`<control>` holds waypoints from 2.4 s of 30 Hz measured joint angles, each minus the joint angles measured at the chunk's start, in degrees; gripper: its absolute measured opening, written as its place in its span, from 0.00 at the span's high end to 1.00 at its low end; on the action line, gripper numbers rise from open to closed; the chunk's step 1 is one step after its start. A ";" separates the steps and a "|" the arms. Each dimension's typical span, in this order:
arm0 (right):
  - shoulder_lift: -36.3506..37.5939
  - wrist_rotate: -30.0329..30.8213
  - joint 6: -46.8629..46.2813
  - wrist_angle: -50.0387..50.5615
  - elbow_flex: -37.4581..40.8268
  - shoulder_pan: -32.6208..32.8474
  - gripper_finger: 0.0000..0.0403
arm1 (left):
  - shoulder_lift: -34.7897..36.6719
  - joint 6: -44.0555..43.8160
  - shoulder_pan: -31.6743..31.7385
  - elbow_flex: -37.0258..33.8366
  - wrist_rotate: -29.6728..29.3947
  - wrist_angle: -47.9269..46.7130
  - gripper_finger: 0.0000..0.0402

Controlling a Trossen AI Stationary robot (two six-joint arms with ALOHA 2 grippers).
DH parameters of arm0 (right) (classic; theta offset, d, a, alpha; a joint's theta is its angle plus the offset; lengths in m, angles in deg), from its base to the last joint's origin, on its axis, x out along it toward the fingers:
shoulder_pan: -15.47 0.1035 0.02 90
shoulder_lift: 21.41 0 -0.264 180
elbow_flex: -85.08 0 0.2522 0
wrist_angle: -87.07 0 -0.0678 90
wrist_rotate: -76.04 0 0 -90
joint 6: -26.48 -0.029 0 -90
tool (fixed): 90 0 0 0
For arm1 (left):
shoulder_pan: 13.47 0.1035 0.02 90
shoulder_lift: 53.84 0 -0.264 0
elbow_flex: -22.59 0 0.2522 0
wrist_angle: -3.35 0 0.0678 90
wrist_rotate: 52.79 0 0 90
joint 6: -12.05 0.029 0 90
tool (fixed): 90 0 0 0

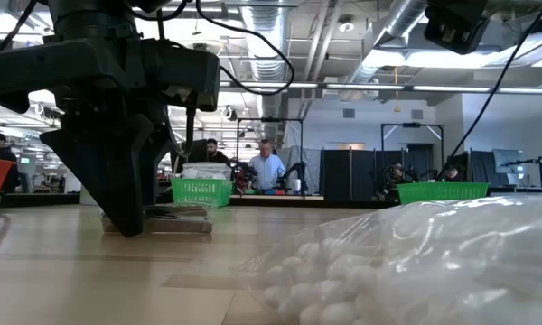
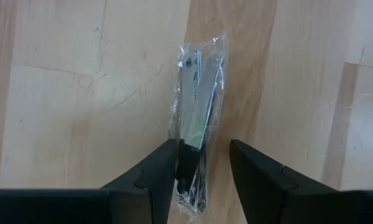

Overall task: Pick & Place Travel size toiletries
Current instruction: Put the silver nail cutter into the top right green basket

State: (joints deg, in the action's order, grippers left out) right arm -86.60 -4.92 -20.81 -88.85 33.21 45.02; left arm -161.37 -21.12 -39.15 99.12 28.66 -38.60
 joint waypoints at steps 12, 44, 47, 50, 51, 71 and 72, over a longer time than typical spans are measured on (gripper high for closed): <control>0.00 0.00 0.13 0.01 0.00 -1.80 0.23 | 0.24 -0.23 2.84 -0.13 1.44 -0.39 0.79; -0.04 -14.14 -6.78 -33.44 -0.07 -16.24 0.23 | 27.06 -7.19 4.54 -0.21 -18.90 38.90 0.97; -0.04 -13.53 -6.77 -39.80 -0.09 -19.11 0.23 | 27.85 -3.48 4.99 -0.17 -18.99 46.44 0.97; -0.02 -13.46 -6.79 -38.73 -0.88 -21.75 0.23 | 27.89 -1.55 5.27 -0.17 -18.94 52.27 0.97; -0.04 -13.46 -7.00 -37.23 -1.56 -22.49 0.23 | 27.89 -1.37 5.53 -0.17 -18.92 53.45 0.97; -5.39 -14.13 2.75 -8.24 -21.69 -24.25 0.23 | 27.89 -3.13 8.55 -0.20 -13.92 55.28 0.97; -6.33 -14.50 2.71 -8.00 -22.20 -24.25 0.23 | 27.89 -3.13 8.55 -0.20 -13.93 55.28 0.97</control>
State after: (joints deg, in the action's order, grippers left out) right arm -92.92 -19.42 -18.10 -96.85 11.02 20.77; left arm -133.48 -24.25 -30.60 98.92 14.73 16.68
